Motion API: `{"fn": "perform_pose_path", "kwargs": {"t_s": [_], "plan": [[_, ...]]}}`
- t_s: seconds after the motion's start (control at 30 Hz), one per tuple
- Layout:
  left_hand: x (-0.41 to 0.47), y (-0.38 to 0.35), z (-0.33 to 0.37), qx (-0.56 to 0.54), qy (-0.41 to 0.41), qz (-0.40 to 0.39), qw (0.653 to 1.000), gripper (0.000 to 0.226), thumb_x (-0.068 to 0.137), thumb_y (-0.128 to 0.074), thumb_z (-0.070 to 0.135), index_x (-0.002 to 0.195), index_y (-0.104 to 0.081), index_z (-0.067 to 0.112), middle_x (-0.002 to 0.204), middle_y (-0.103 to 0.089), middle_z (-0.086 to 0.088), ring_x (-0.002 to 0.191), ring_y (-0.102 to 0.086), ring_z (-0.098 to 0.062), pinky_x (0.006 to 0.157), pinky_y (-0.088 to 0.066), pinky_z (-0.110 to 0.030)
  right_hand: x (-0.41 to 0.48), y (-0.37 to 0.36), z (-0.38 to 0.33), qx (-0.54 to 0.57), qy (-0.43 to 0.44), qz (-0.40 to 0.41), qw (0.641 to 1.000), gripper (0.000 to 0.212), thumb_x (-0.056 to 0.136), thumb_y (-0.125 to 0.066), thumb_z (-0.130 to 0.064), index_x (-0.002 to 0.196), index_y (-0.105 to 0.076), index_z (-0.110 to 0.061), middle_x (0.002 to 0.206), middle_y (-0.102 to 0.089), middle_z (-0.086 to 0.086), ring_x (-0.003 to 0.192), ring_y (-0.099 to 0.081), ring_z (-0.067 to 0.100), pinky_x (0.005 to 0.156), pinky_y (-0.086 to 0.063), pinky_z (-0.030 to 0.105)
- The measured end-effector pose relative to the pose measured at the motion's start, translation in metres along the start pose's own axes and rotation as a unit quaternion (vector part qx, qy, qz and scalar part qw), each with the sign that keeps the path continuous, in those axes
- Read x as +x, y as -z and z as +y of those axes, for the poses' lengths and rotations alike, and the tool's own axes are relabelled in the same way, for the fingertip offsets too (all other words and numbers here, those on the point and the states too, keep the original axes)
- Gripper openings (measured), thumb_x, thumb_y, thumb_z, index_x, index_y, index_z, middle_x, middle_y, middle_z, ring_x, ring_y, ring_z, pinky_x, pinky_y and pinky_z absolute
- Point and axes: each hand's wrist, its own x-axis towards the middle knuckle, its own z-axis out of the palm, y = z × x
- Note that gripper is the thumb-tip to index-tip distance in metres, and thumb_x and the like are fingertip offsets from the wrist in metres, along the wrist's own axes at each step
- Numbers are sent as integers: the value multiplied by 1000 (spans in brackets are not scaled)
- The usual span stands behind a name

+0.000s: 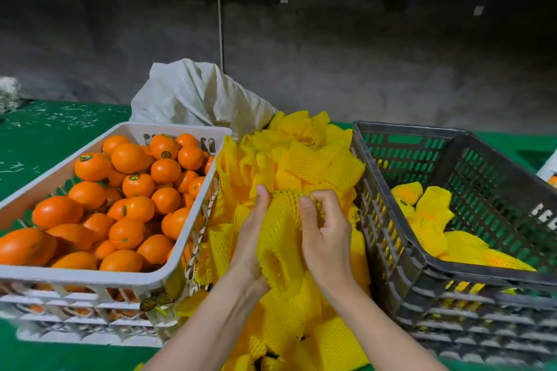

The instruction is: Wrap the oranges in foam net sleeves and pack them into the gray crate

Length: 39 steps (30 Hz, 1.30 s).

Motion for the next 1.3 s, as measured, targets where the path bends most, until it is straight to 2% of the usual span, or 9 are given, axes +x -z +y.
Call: {"fn": "perform_pose_path", "kwargs": {"t_s": [0.23,0.5,0.6,0.67,0.8,0.9,1.0,1.17,1.3], "plan": [[-1,0,4,-42,26,12,999,55,69,-58,57,89,-78,10,103,-71,-15,92,-70,-27,86,-50,-42,21,8,1,79,-83,-37,993,26,94,-50,-11,68,-46,-17,61,-38,-6,56,-37,-2,55,-31,15],[0,2,9,-48,45,-11,998,53,60,-66,54,81,-77,7,89,-72,-15,78,-71,-26,70,-55,-37,18,5,3,181,-203,-68,960,37,94,-50,-15,59,-36,-12,58,-30,3,55,-30,4,53,-26,22],[0,2,11,7,1,-17,1000,42,60,-65,53,71,-78,14,80,-74,-9,75,-72,-20,62,-57,-30,15,8,4,269,-301,-155,901,22,94,-47,-13,75,-51,-5,63,-46,3,65,-40,14,66,-34,32],[0,2,10,22,-11,-15,1000,35,65,-61,51,66,-78,20,79,-74,-7,74,-72,-18,61,-57,-29,21,12,4,220,-304,-185,908,16,95,-45,-8,102,-55,2,78,-56,8,73,-51,19,70,-42,34],[3,3,11,62,-2,27,998,34,68,-57,55,67,-78,28,84,-75,-5,78,-73,-18,76,-53,-39,31,14,5,224,-333,-183,898,45,99,-28,-39,109,-63,-13,107,-63,13,103,-59,26,94,-45,41],[7,3,9,82,-13,87,993,44,69,-61,58,91,-71,21,92,-75,-8,88,-71,-24,86,-53,-42,19,7,8,238,-366,-197,878,52,86,-35,-60,94,-72,-24,104,-71,6,102,-65,20,89,-52,35],[15,6,6,143,-98,199,965,42,85,-57,54,71,-55,14,75,-65,-8,78,-62,-22,77,-48,-38,11,-1,8,222,-345,-164,897,47,87,-35,-56,83,-73,-28,90,-73,-3,87,-69,10,76,-56,26],[18,11,3,297,-266,253,881,61,90,-60,40,42,-25,23,45,-22,2,45,-21,-11,50,-18,-31,6,-13,3,190,-353,-110,909,79,75,-32,-67,128,-55,-14,132,-56,10,123,-51,24,105,-39,46],[21,15,-3,377,-319,279,824,60,89,-63,33,46,-24,18,45,-20,3,39,-22,-10,44,-12,-24,10,-12,7,110,-339,-85,931,65,87,-32,-63,122,-56,-14,129,-56,11,116,-52,26,102,-38,43]]}}
